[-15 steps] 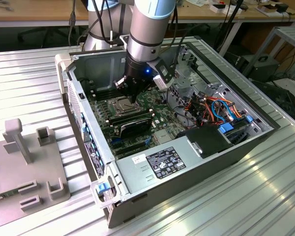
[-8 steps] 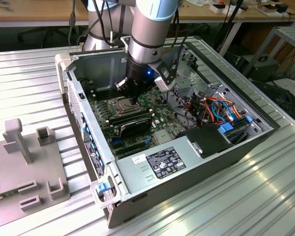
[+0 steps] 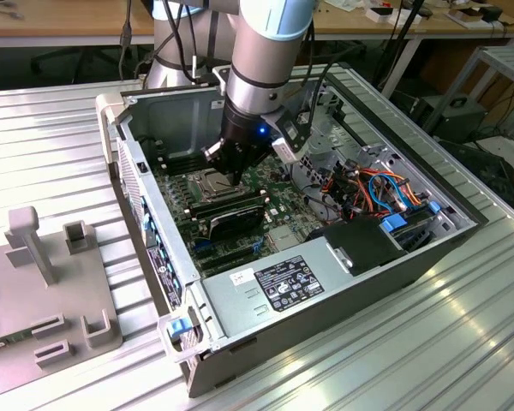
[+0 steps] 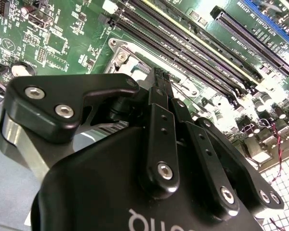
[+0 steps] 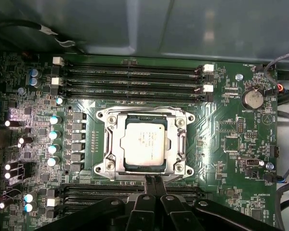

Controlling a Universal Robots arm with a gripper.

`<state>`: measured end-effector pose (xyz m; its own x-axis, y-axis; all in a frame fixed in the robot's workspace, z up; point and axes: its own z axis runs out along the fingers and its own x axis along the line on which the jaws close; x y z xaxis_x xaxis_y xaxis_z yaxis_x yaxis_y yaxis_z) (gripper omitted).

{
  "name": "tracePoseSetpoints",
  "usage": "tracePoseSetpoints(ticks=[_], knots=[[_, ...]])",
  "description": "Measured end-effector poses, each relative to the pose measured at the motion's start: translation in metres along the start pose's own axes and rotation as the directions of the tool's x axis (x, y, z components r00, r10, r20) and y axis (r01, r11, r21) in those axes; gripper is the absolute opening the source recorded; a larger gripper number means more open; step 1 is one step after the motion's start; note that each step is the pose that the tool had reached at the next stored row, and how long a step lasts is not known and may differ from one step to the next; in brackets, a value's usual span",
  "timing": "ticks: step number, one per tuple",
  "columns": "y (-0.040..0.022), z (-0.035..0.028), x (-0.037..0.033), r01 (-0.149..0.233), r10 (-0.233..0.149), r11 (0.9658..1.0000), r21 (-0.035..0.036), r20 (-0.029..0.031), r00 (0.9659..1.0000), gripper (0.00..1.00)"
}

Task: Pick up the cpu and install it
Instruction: 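Install the second cpu locking lever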

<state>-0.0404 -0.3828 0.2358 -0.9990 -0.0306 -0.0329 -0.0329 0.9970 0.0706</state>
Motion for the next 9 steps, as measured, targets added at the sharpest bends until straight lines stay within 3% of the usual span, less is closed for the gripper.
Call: tracePoseSetpoints(ticks=[9], knots=[[-0.0003,-0.0001,0.0025,0.0,0.0,1.0,0.0,0.0,1.0,0.11]])
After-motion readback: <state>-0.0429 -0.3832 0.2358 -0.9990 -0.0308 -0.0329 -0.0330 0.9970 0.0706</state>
